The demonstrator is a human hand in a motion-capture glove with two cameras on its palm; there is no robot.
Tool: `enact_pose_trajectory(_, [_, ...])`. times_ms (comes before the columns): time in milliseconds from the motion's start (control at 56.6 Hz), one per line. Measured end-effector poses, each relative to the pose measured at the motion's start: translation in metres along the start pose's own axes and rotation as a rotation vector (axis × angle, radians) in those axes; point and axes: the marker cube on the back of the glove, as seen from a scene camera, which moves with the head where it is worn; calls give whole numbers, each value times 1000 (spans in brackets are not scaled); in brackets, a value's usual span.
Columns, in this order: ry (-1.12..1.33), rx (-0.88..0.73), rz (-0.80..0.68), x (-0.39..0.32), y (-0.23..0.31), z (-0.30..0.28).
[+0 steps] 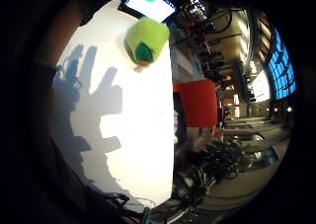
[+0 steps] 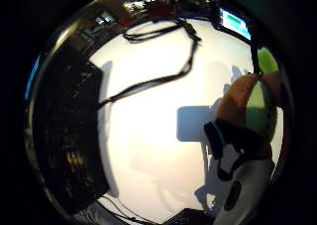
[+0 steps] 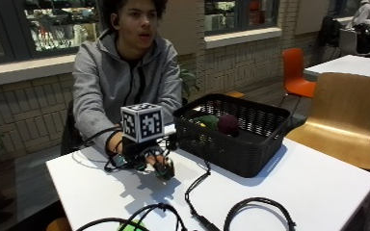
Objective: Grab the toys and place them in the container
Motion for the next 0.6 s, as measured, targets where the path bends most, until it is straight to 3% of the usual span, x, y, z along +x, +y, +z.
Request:
enact_pose_trajectory(283, [-186, 231, -257, -96, 12, -114])
enact_pose_trajectory(441, [-280, 208, -436, -163, 20, -145])
enact_pose_trajectory(600, [-293, 204, -512, -203, 28, -152])
